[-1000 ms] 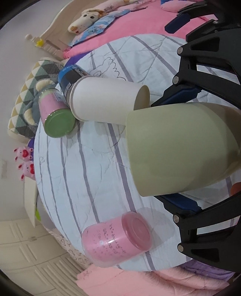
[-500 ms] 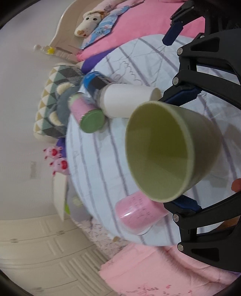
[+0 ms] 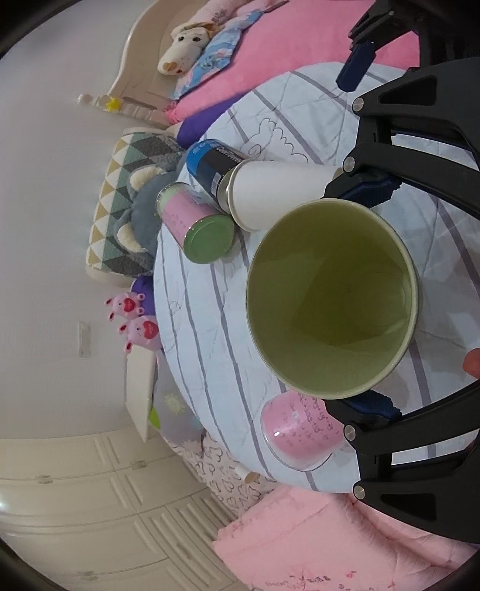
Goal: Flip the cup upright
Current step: 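Rotate the held green cup with the left gripper so its rim faces up, then lower the upright green cup onto the table and open the left gripper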
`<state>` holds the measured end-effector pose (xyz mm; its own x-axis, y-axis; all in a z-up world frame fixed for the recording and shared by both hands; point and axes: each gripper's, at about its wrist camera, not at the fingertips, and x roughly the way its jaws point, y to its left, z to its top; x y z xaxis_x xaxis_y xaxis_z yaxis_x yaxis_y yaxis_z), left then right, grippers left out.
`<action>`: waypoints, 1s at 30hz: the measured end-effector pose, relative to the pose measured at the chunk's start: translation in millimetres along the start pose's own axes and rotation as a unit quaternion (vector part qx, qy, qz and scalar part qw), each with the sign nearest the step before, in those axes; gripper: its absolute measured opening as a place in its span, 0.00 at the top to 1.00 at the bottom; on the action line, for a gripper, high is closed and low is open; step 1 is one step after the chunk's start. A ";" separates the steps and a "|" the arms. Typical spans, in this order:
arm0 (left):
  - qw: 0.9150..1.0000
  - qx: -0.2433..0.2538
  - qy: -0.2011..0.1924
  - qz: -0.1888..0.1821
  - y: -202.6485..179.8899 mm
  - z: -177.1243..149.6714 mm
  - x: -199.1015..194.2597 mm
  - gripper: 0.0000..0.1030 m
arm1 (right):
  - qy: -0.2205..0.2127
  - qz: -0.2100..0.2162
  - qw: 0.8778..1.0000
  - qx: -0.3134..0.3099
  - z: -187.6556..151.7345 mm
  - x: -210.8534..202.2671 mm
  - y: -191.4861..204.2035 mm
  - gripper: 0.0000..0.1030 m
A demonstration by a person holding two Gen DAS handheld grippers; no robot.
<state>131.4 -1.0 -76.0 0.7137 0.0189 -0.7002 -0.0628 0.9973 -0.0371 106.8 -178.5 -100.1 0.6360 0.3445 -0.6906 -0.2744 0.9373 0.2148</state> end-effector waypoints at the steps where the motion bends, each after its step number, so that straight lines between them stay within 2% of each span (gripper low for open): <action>1: 1.000 0.002 0.000 0.000 -1.0 -0.7 -0.5 0.22 | -0.002 -0.001 1.000 0.000 0.5 -0.8 0.2 0.21; 16: 1.000 0.016 -0.004 0.001 -5.2 -7.6 -10.5 0.21 | -0.003 -0.005 1.000 -0.002 -0.9 -6.4 3.2 0.21; 20: 1.000 0.021 -0.020 0.005 -6.3 -6.9 -19.5 0.12 | -0.007 -0.004 1.000 -0.003 -0.5 -9.4 4.0 0.21; 30: 1.000 0.022 -0.018 0.006 -3.2 -8.1 -25.5 0.10 | -0.014 -0.001 1.000 -0.009 -2.1 -16.2 11.7 0.21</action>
<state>107.8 -5.3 -63.8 0.7378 0.0320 -0.6742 -0.0404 0.9992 0.0031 91.7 -173.2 -87.8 0.6572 0.3438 -0.6708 -0.2862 0.9371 0.1999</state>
